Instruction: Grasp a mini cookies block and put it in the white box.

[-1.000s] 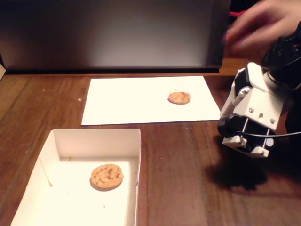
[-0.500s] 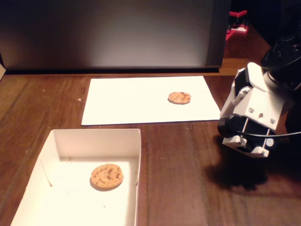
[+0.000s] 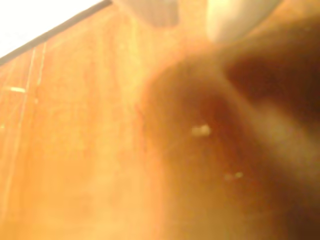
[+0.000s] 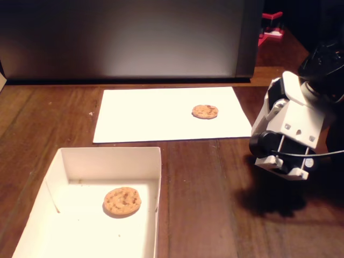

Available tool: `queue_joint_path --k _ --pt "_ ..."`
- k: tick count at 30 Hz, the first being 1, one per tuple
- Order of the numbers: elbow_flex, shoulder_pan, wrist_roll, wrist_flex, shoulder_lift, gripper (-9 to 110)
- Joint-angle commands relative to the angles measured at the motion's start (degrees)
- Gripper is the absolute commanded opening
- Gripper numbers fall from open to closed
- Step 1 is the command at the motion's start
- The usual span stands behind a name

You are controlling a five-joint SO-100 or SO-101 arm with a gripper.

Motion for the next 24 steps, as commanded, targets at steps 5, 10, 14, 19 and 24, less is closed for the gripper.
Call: queue_joint_path --k 5,10,14,19,24 --pt "1.05 -2.64 -4.39 -10.9 4.04 0" --pt "-4.83 -4.13 -0.79 -15.03 3.87 0" --pt "-15.64 -7.12 1.23 -14.94 -3.25 1" --pt "-31.73 -6.68 3.16 -13.8 -15.73 2" --pt "-40.43 -6.24 4.57 -11.69 -21.36 2"
